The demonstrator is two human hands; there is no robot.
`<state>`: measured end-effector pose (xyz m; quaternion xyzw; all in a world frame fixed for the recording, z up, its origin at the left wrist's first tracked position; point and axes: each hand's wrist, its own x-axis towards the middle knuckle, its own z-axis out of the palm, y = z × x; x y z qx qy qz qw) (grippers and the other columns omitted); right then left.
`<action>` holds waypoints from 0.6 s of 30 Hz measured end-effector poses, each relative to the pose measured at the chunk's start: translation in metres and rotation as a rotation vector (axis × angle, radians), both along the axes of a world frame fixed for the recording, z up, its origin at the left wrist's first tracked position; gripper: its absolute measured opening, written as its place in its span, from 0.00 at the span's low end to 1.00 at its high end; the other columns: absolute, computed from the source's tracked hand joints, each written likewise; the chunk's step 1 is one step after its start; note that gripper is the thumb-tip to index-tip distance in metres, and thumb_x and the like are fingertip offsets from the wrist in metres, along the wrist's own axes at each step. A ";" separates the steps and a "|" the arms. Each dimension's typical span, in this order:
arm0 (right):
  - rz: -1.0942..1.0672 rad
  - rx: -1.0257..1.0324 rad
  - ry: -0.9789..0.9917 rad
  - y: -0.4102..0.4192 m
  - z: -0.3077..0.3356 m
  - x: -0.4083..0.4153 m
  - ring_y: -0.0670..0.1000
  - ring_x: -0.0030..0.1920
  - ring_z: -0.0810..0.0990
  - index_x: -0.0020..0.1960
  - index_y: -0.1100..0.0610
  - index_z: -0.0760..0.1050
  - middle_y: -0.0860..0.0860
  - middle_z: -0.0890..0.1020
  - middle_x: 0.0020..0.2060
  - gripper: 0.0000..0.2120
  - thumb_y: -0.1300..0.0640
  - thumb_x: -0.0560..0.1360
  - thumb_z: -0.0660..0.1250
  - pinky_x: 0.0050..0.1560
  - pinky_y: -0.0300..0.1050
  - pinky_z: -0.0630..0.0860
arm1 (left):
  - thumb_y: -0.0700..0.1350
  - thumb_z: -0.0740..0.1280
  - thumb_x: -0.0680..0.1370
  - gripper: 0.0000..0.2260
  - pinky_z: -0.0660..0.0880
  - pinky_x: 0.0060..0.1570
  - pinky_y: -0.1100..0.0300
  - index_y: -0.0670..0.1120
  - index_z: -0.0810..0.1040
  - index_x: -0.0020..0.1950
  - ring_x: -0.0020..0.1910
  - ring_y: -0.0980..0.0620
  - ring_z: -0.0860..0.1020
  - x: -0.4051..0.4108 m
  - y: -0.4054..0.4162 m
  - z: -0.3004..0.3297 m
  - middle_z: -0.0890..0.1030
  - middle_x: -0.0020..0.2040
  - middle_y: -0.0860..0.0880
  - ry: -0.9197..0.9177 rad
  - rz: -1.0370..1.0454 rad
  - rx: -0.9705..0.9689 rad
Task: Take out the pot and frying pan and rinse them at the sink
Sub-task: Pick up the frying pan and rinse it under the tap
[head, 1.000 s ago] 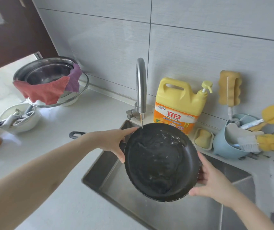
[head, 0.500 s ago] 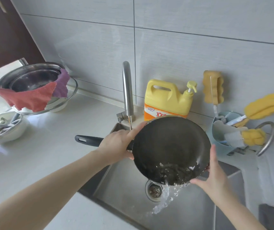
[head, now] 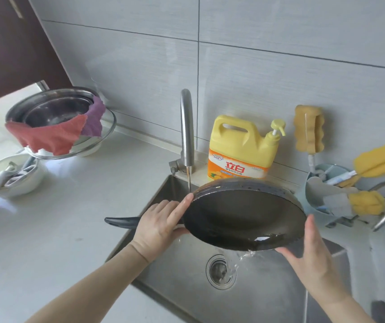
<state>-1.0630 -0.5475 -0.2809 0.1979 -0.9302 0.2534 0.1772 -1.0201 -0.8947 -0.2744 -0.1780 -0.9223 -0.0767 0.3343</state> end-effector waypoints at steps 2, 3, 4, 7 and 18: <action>0.076 -0.011 0.019 -0.010 -0.002 -0.004 0.59 0.62 0.67 0.78 0.56 0.48 0.73 0.76 0.59 0.69 0.66 0.48 0.86 0.67 0.41 0.59 | 0.59 0.66 0.76 0.39 0.74 0.35 0.57 0.47 0.51 0.80 0.37 0.50 0.75 0.007 -0.010 -0.007 0.79 0.40 0.49 -0.002 0.047 0.016; 0.116 -0.016 0.015 -0.017 -0.003 -0.006 0.58 0.62 0.68 0.80 0.52 0.44 0.72 0.76 0.60 0.73 0.66 0.48 0.86 0.68 0.40 0.58 | 0.60 0.67 0.75 0.39 0.72 0.37 0.58 0.47 0.53 0.79 0.38 0.51 0.74 0.010 -0.015 -0.010 0.79 0.41 0.49 -0.005 0.076 0.024; 0.162 -0.015 0.019 -0.024 -0.003 -0.008 0.58 0.63 0.68 0.80 0.50 0.42 0.70 0.75 0.62 0.75 0.66 0.47 0.86 0.68 0.40 0.58 | 0.60 0.68 0.74 0.40 0.71 0.38 0.59 0.47 0.54 0.79 0.39 0.52 0.73 0.014 -0.021 -0.014 0.79 0.41 0.49 -0.005 0.103 0.031; 0.304 0.002 0.050 -0.044 -0.003 -0.016 0.48 0.74 0.61 0.80 0.50 0.40 0.54 0.59 0.77 0.75 0.64 0.48 0.86 0.72 0.36 0.55 | 0.61 0.70 0.72 0.41 0.70 0.37 0.58 0.46 0.57 0.78 0.39 0.52 0.70 0.025 -0.039 -0.021 0.77 0.40 0.50 -0.003 0.176 0.037; 0.451 0.100 0.036 -0.109 -0.006 -0.045 0.62 0.64 0.75 0.80 0.57 0.40 0.67 0.75 0.64 0.68 0.58 0.56 0.85 0.59 0.50 0.75 | 0.64 0.64 0.74 0.37 0.76 0.30 0.55 0.46 0.58 0.76 0.31 0.47 0.76 0.052 -0.087 -0.022 0.77 0.34 0.48 -0.032 0.335 0.056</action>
